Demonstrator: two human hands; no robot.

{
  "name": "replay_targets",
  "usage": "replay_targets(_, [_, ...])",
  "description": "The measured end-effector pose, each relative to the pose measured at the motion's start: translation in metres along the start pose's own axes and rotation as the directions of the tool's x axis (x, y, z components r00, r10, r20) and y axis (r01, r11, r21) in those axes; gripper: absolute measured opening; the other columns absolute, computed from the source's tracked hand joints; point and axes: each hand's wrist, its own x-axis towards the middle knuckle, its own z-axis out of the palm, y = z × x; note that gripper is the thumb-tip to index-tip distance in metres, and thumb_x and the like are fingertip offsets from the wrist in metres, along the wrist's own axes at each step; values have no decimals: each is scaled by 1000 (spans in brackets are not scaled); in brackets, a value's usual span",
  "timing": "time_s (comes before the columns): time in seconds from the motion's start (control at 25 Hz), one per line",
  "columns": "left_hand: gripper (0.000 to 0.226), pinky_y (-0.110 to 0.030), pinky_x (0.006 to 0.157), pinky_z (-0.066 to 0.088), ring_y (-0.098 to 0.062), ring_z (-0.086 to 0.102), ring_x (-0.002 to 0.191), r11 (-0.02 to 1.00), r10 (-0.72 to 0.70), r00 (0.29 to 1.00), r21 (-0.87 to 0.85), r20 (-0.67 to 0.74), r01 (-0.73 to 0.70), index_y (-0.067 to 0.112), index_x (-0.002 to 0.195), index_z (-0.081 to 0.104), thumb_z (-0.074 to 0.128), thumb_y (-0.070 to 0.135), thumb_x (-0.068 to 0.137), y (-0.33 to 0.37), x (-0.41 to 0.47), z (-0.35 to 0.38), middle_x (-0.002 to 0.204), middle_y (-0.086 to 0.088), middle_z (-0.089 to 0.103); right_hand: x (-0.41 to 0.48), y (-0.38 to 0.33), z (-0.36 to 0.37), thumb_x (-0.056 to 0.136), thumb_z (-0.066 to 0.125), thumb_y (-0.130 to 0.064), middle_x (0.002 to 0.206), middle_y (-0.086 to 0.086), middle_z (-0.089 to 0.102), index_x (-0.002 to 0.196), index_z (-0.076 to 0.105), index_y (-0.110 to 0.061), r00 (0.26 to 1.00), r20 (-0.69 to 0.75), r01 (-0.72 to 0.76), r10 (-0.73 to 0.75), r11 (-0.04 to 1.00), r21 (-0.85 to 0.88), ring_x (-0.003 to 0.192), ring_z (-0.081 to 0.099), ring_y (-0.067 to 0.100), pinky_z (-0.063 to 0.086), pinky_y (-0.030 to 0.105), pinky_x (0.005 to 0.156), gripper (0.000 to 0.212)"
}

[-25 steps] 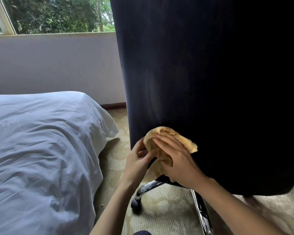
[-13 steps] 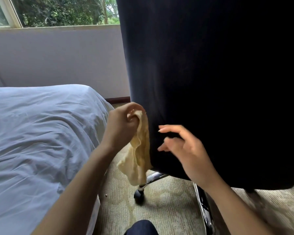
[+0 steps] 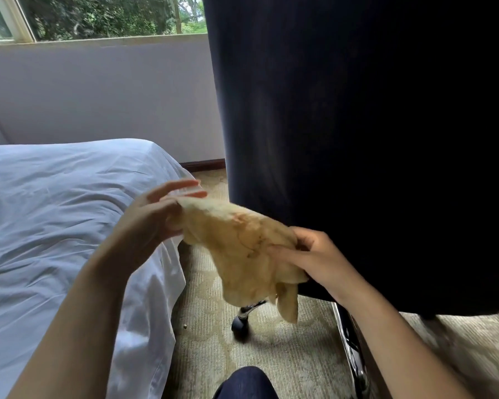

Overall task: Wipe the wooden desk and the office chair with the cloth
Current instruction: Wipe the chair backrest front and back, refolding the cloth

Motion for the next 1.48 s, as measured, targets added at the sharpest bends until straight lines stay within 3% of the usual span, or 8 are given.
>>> replay_targets(0.2, [37, -37, 96, 45, -16, 64, 105, 978, -88, 995, 186, -48, 95, 17, 111, 63, 43, -5, 88, -33, -10, 16, 117, -3, 67, 0, -4, -5, 80, 68, -29, 120, 0, 53, 114, 62, -17, 981, -192, -24, -1, 992, -124, 119, 47, 16, 37, 38, 107, 37])
replay_targets(0.4, [48, -19, 81, 50, -11, 65, 103, 992, 24, 950, 108, 312, -61, 18, 126, 58, 68, 26, 80, -46, -24, 74, 110, 6, 69, -3, -18, 5, 84, 68, -25, 96, 1, 68, 95, 64, -20, 985, -64, 159, -159, 987, -6, 95, 65, 16, 53, 26, 80, 13])
replay_targets(0.68, [28, -46, 82, 52, -20, 67, 89, 990, -75, 997, -122, 19, 77, 16, 110, 65, 63, 18, 83, -60, -19, 95, 98, -11, 70, -7, 6, 15, 76, 74, -23, 104, -2, 69, 118, 48, -27, 936, -330, 180, -123, 972, 148, 98, 66, 5, 53, 19, 76, 49])
replay_targets(0.84, [30, -45, 77, 55, -29, 66, 93, 934, -105, 976, -319, 190, 163, 9, 116, 61, 59, 22, 89, -59, -20, 106, 106, -22, 65, -14, 14, 30, 74, 71, -44, 119, -14, 62, 123, 52, -32, 832, -446, 336, -329, 939, -66, 114, 56, 1, 46, 25, 93, 55])
replay_targets(0.96, [39, -46, 90, 52, -35, 61, 108, 931, -47, 937, -324, 347, 166, 9, 120, 61, 54, 30, 88, -49, -18, 109, 117, -25, 61, -5, 12, 37, 80, 74, -36, 119, -10, 61, 121, 59, -25, 606, -640, 441, -472, 869, -223, 115, 56, 8, 47, 28, 94, 45])
replay_targets(1.08, [34, -37, 91, 51, -24, 61, 112, 971, 27, 957, -236, 289, 44, 18, 117, 66, 54, 32, 89, -31, -10, 99, 117, -9, 67, 13, -7, 28, 81, 73, -18, 116, -1, 60, 114, 60, -19, 328, -601, 525, -728, 670, -525, 107, 58, 18, 48, 31, 93, 35])
replay_targets(1.28, [27, -29, 91, 48, -10, 59, 112, 987, 148, 975, -31, -168, -155, 28, 114, 62, 53, 13, 93, -25, 18, 75, 119, 12, 64, 62, -76, -9, 85, 69, -2, 111, 2, 66, 116, 59, -18, -145, -9, 376, -989, -46, -925, 99, 53, 20, 51, 37, 81, 37])
replay_targets(1.48, [86, -31, 108, 33, -8, 30, 137, 970, 179, 980, 180, -81, -163, 41, 140, 24, 63, -3, 77, -48, 51, 75, 139, 25, 31, 105, -135, -24, 91, 59, -11, 111, -6, 68, 118, 67, -23, 2, 365, 101, -931, -363, -926, 103, 57, 16, 40, 33, 83, 30])
